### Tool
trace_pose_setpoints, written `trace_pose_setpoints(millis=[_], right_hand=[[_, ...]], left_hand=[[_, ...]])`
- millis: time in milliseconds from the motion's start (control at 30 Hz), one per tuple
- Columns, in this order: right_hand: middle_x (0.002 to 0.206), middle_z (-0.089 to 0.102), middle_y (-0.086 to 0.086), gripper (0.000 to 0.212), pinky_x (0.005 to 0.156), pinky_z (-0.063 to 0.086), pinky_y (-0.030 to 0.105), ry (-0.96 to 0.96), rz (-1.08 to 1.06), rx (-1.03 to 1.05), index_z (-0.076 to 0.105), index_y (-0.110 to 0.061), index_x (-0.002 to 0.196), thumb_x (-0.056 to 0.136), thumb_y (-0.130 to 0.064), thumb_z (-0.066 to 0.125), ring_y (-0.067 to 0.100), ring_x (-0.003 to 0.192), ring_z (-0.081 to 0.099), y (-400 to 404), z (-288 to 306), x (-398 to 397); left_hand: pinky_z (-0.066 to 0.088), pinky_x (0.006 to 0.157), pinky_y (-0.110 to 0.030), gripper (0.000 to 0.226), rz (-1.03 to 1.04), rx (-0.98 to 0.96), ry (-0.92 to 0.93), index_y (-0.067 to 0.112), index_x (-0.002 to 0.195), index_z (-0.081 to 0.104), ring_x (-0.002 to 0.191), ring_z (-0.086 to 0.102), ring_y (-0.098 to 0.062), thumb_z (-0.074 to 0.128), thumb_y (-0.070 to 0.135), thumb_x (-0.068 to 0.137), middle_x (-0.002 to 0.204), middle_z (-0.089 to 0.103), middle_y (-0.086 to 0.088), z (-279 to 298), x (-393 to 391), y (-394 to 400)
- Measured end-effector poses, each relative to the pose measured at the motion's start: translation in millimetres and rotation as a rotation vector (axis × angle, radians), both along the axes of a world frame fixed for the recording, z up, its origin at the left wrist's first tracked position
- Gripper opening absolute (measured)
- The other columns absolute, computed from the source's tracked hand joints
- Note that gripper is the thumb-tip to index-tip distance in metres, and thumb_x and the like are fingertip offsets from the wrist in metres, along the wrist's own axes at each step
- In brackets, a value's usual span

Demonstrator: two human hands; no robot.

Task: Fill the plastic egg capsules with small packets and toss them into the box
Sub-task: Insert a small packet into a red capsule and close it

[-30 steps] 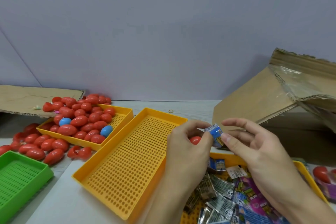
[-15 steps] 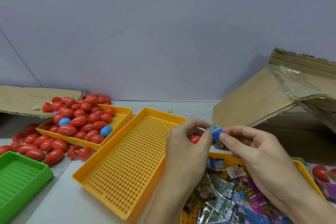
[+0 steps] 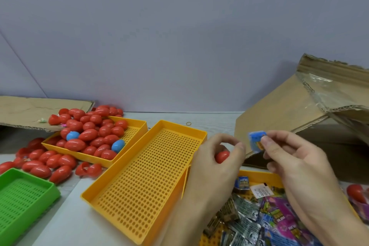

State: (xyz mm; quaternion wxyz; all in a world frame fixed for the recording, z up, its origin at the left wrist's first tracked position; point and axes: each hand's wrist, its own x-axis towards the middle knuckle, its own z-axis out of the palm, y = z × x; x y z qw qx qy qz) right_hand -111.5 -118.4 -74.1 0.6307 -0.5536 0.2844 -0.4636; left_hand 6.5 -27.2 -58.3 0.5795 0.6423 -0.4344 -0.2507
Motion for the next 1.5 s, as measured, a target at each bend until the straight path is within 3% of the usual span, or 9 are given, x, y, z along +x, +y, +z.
trace_pose_setpoints(millis=[133, 200, 333, 600, 700, 900, 1100, 1300, 1500], right_hand=[[0.077, 0.072, -0.009, 0.022, 0.055, 0.05, 0.01, 0.025, -0.096, -0.031, 0.073, -0.039, 0.085, 0.089, -0.018, 0.067, -0.003, 0.069, 0.064, -3.0, -1.8, -0.6], [0.078, 0.073, -0.009, 0.023, 0.059, 0.052, 0.016, 0.049, -0.094, -0.052, 0.073, -0.04, 0.085, 0.09, -0.018, 0.066, -0.003, 0.07, 0.065, -0.8, -1.0, 1.1], [0.082, 0.073, -0.009, 0.019, 0.068, 0.046, 0.025, 0.104, -0.07, -0.096, 0.071, -0.039, 0.087, 0.089, -0.021, 0.065, -0.002, 0.073, 0.066, 3.6, 0.7, 3.7], [0.082, 0.072, -0.005, 0.007, 0.068, 0.046, 0.023, 0.123, -0.027, -0.128, 0.071, -0.034, 0.087, 0.084, -0.029, 0.067, 0.001, 0.074, 0.066, 6.0, 2.6, 3.7], [0.083, 0.072, -0.003, 0.016, 0.069, 0.048, 0.029, 0.089, 0.015, -0.102, 0.073, -0.031, 0.088, 0.075, -0.038, 0.067, 0.005, 0.077, 0.067, 6.2, 3.1, 3.0], [0.085, 0.075, -0.002, 0.022, 0.063, 0.051, 0.012, 0.097, 0.027, -0.192, 0.074, -0.031, 0.087, 0.07, -0.042, 0.066, 0.006, 0.078, 0.068, 7.7, 4.0, 3.1], [0.084, 0.076, 0.001, 0.016, 0.063, 0.054, 0.014, 0.066, 0.032, -0.204, 0.076, -0.026, 0.083, 0.07, -0.031, 0.069, 0.008, 0.077, 0.071, 7.9, 6.0, 2.8], [0.088, 0.076, 0.003, 0.019, 0.072, 0.058, 0.022, 0.093, 0.063, -0.259, 0.076, -0.027, 0.087, 0.07, -0.034, 0.07, 0.016, 0.084, 0.072, 9.7, 7.7, 2.0], [0.094, 0.076, -0.003, 0.024, 0.072, 0.057, 0.018, 0.055, 0.012, -0.256, 0.07, -0.033, 0.093, 0.069, -0.035, 0.072, 0.01, 0.09, 0.072, 8.5, 6.8, 1.7]], left_hand=[[0.04, 0.054, -0.025, 0.013, -0.037, 0.049, 0.161, 0.021, 0.098, 0.049, 0.064, 0.047, -0.013, 0.048, 0.028, 0.087, 0.084, 0.055, -0.004, -0.4, 0.4, 0.7], [0.045, 0.055, -0.024, 0.002, -0.01, 0.065, 0.144, 0.02, 0.099, 0.052, 0.066, 0.052, -0.014, 0.052, 0.02, 0.097, 0.089, 0.057, -0.008, -2.3, -0.2, -1.0], [0.052, 0.058, -0.02, 0.013, 0.051, -0.02, 0.163, 0.021, 0.103, 0.064, 0.07, 0.063, -0.013, 0.068, 0.02, 0.092, 0.098, 0.063, -0.007, -4.9, 3.5, -6.0], [0.057, 0.063, -0.031, 0.015, 0.014, -0.055, 0.407, 0.007, 0.096, 0.067, 0.063, 0.067, -0.017, 0.073, 0.018, 0.088, 0.078, 0.072, 0.0, -9.2, 7.1, -9.8], [0.054, 0.068, -0.038, 0.015, -0.019, -0.027, 0.467, 0.009, 0.096, 0.068, 0.064, 0.067, -0.017, 0.073, 0.019, 0.087, 0.077, 0.072, 0.0, -10.7, 8.1, -8.9], [0.058, 0.064, -0.026, 0.008, -0.07, -0.137, 0.704, 0.004, 0.091, 0.07, 0.067, 0.067, -0.018, 0.072, 0.008, 0.085, 0.078, 0.07, -0.005, -5.4, 6.3, -7.9], [0.059, 0.074, -0.028, 0.02, -0.075, -0.173, 0.661, 0.006, 0.093, 0.069, 0.077, 0.071, -0.021, 0.08, 0.011, 0.078, 0.086, 0.072, -0.006, -7.5, 7.0, -8.4], [0.058, 0.073, -0.029, 0.019, -0.029, -0.147, 0.479, 0.01, 0.097, 0.064, 0.081, 0.073, -0.023, 0.077, 0.009, 0.083, 0.091, 0.074, -0.013, -10.8, 9.0, -8.3], [0.06, 0.075, -0.031, 0.022, -0.031, -0.117, 0.299, 0.013, 0.1, 0.063, 0.08, 0.074, -0.019, 0.078, 0.014, 0.083, 0.093, 0.074, -0.005, -7.5, 6.5, -5.9]])
